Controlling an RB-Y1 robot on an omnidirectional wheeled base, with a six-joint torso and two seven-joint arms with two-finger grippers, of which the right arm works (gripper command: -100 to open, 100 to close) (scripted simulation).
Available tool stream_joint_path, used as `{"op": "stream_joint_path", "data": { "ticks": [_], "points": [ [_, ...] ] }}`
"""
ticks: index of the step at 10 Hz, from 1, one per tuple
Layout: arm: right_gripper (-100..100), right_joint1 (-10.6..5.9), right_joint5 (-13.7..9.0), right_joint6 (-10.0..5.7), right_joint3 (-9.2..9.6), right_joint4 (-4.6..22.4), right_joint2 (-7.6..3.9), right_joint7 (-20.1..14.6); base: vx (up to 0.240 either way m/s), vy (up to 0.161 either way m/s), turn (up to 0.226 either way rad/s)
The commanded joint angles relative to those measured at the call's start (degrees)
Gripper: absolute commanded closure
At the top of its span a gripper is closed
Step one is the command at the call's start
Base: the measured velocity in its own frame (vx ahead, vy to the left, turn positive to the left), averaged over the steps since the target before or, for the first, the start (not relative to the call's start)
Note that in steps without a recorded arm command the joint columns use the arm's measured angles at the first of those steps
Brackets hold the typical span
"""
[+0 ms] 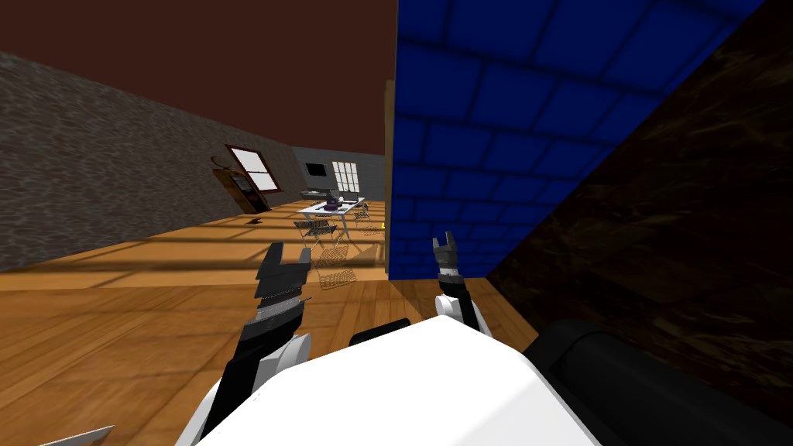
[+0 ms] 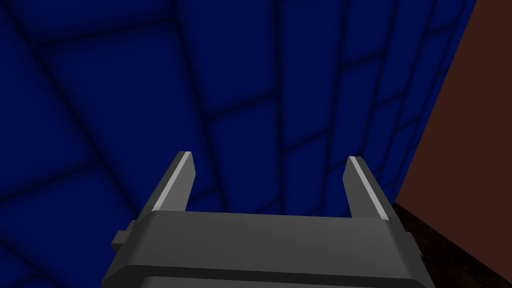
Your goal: Push the door open
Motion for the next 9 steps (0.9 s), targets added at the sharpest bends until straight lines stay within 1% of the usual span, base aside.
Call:
{"op": "stream_joint_path", "data": {
  "ticks": [1, 2, 4, 5, 7, 9],
  "points": [
    [-100, 0.00, -0.20, -0.37, -1.48, 1.82, -1.31, 0.14, 0.136, 0.099, -0.143],
    [-100, -0.01, -0.27, -0.48, -1.92, 2.38, -1.62, 0.18, 0.157, 0.161, -0.119],
    [-100, -0.03, -0.52, -0.94, -3.73, 4.62, -2.87, 0.35, 0.147, 0.177, -0.102],
    [-100, -0.05, -0.60, -1.10, -4.37, 5.41, -3.19, 0.41, 0.167, 0.167, -0.092],
    [-100, -0.11, -0.87, -1.60, -6.29, 7.79, -4.15, 0.59, 0.167, 0.137, -0.113],
    [-100, -0.17, -1.05, -1.95, -7.66, 9.50, -4.77, 0.72, 0.147, 0.146, -0.091]
  ]
}}
